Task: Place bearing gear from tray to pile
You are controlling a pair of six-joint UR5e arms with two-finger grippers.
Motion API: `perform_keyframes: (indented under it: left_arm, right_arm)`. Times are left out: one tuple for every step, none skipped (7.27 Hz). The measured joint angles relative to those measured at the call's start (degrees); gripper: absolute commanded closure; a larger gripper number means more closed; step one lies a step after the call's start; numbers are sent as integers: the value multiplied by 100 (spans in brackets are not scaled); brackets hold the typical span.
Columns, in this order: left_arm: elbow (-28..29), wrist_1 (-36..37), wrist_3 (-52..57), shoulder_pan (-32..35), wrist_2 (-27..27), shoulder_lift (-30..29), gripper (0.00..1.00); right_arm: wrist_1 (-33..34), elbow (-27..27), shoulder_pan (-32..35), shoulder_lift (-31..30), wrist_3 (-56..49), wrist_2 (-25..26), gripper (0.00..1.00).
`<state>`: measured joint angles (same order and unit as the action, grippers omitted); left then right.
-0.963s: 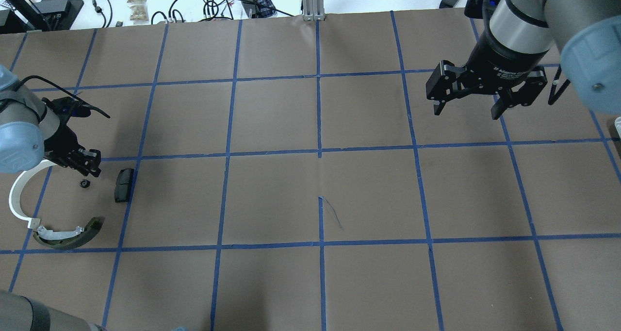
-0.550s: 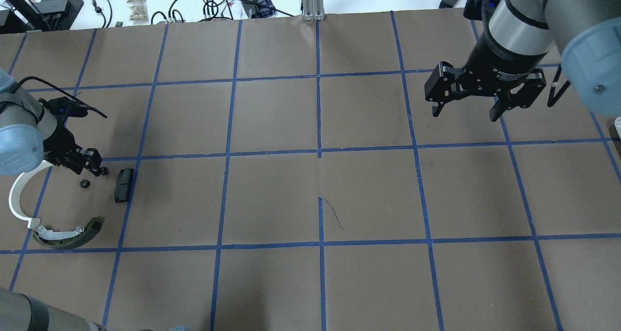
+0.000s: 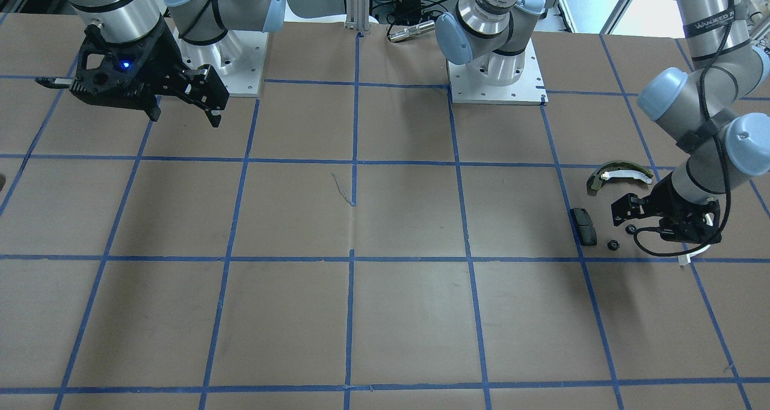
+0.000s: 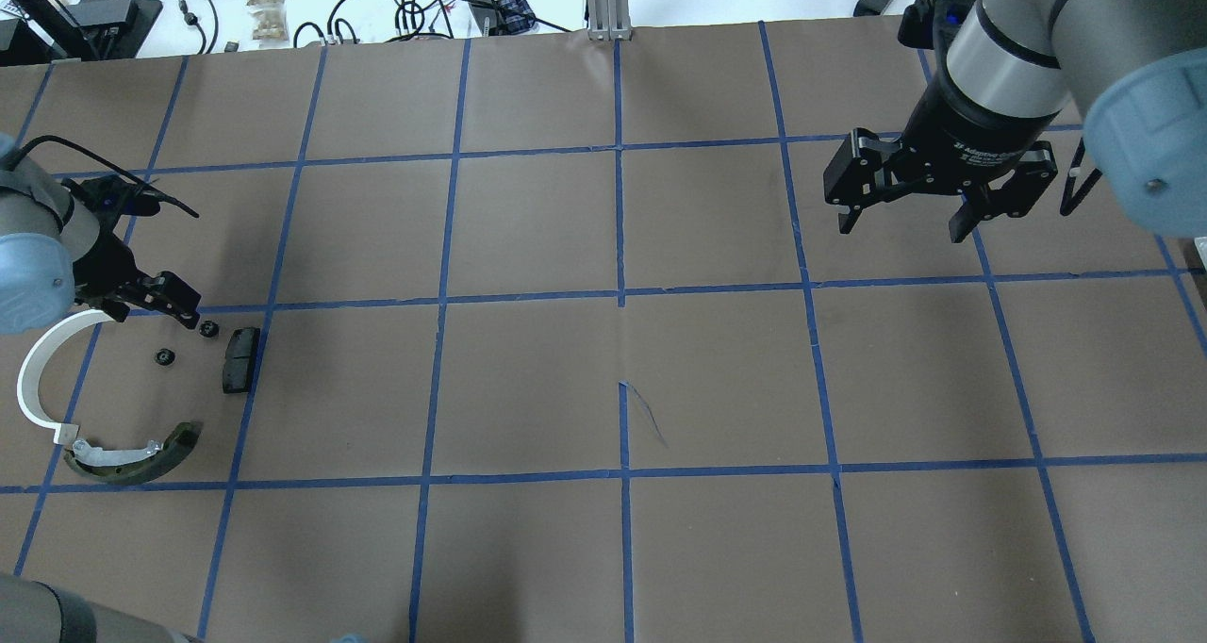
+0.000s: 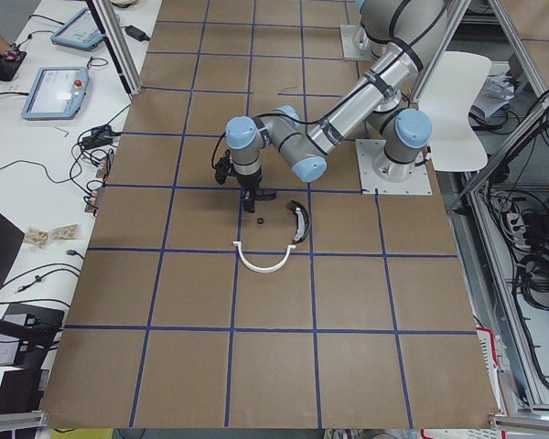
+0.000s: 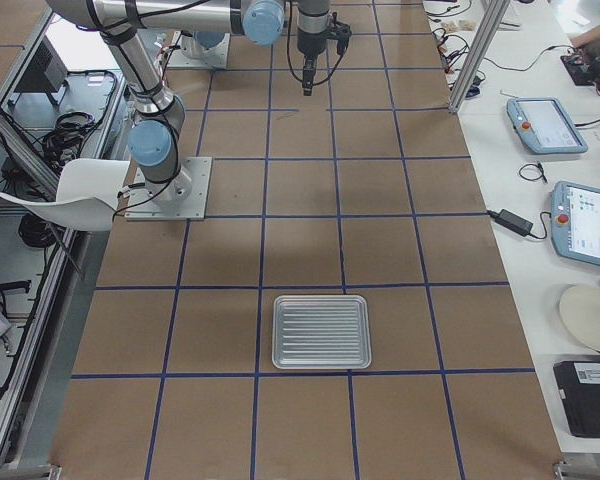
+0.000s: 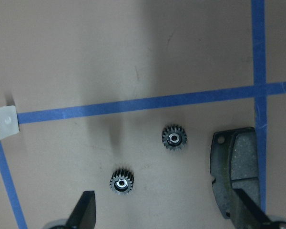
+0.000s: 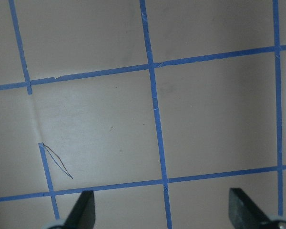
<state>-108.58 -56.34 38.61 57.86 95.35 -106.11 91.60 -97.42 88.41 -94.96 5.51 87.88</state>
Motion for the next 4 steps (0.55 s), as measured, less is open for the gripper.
perform_keyframes:
  left_arm:
    - [206, -405, -241, 96, -65, 148, 0]
    - [545, -1033, -679, 315, -132, 306, 0]
    - [955, -1710, -1216, 641, -166, 443, 0]
    - [1388, -2330, -1869, 1055, -229, 568, 0]
  right_arm:
    - [-3, -2, 0, -6, -3, -1, 0]
    - [-9, -7, 0, -11, -3, -2, 0]
    - [-15, -11, 1, -16, 0, -2, 0]
    - [-17, -12, 1, -17, 0, -3, 0]
